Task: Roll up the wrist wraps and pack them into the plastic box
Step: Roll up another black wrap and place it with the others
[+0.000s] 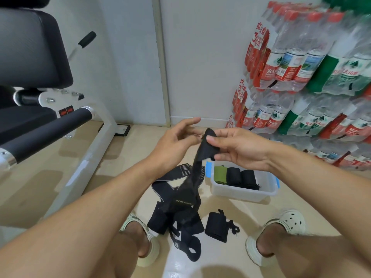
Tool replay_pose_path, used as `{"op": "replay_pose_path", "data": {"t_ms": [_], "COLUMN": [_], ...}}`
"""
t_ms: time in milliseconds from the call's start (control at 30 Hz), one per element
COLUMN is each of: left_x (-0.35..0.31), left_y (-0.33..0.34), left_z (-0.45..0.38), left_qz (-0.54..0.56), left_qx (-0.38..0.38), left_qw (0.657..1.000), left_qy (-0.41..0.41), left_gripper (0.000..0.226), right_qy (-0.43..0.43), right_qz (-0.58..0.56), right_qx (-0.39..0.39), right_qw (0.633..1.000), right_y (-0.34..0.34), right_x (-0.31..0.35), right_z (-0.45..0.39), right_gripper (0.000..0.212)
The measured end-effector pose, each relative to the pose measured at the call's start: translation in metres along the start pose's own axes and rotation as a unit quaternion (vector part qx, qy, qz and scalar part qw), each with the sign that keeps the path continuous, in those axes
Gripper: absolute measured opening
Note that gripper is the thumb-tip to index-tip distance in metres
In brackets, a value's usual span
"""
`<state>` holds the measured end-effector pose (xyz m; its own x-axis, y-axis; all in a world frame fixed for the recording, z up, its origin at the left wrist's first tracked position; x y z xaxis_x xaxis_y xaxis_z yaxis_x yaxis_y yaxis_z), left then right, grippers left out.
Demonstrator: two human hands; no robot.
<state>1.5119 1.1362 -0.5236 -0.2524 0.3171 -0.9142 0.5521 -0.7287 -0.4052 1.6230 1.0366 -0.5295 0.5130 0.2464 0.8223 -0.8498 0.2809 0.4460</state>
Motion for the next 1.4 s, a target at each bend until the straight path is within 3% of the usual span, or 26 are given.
{"op": "replay_pose_path", "data": {"t_ms": [67, 133, 267, 333, 400, 500, 567, 700, 833, 967, 1400], "left_x": [-0.005, -0.01, -0.012, -0.01, -0.008, -0.009, -0.008, -0.011, -0.014, -0.014, -0.007], "left_y": [-0.003, 0.0, 0.007, 0.007, 0.006, 0.005, 0.005, 0.008, 0.011, 0.014, 0.017], "left_z": [0.003, 0.007, 0.008, 0.006, 0.004, 0.005, 0.005, 0.008, 0.012, 0.014, 0.01], "left_qz": [0.044, 0.06, 0.065, 0.081, 0.094, 0.103, 0.105, 0.099, 0.093, 0.11, 0.129], "left_qx": [0.002, 0.023, 0.013, 0.005, 0.006, 0.009, 0.012, 0.033, 0.066, 0.078, 0.058], "left_qw": [0.999, 0.997, 0.997, 0.996, 0.995, 0.995, 0.994, 0.995, 0.993, 0.99, 0.985], "left_qy": [0.016, 0.034, 0.04, 0.029, 0.022, 0.014, 0.004, -0.002, -0.012, -0.028, -0.094], "left_gripper": [0.044, 0.045, 0.037, 0.029, 0.026, 0.026, 0.025, 0.025, 0.03, 0.029, 0.042], "right_qy": [-0.027, -0.056, -0.083, -0.1, -0.14, -0.23, -0.273, -0.242, -0.201, -0.235, -0.295], "right_qz": [-0.086, -0.153, -0.17, -0.128, -0.019, 0.179, 0.228, 0.291, 0.306, 0.274, 0.211], "right_qx": [-0.014, -0.017, -0.016, -0.023, -0.065, -0.164, -0.191, -0.152, -0.114, -0.077, -0.092], "right_qw": [0.996, 0.986, 0.982, 0.986, 0.988, 0.942, 0.915, 0.913, 0.923, 0.929, 0.928], "right_y": [-0.001, -0.002, 0.0, 0.002, -0.002, -0.008, -0.012, -0.013, -0.016, -0.011, -0.006], "right_x": [0.007, 0.015, 0.019, 0.021, 0.028, 0.044, 0.05, 0.049, 0.04, 0.034, 0.028], "right_z": [0.0, 0.001, 0.001, 0.003, 0.006, 0.017, 0.019, 0.015, 0.014, 0.014, 0.008], "right_gripper": [0.032, 0.025, 0.03, 0.039, 0.035, 0.022, 0.036, 0.064, 0.056, 0.04, 0.032]}}
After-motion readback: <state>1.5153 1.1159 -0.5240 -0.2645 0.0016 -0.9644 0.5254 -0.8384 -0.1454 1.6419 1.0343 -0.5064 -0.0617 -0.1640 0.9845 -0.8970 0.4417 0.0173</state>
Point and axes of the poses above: each hand's wrist, its own z-axis away from the middle knuckle, its own y-axis out of the palm, x = y × z, the point moved 7 cm from there along -z, towards the middle knuckle, and after that the axes turned 14 degrees about -z, right-handed, at the moved point
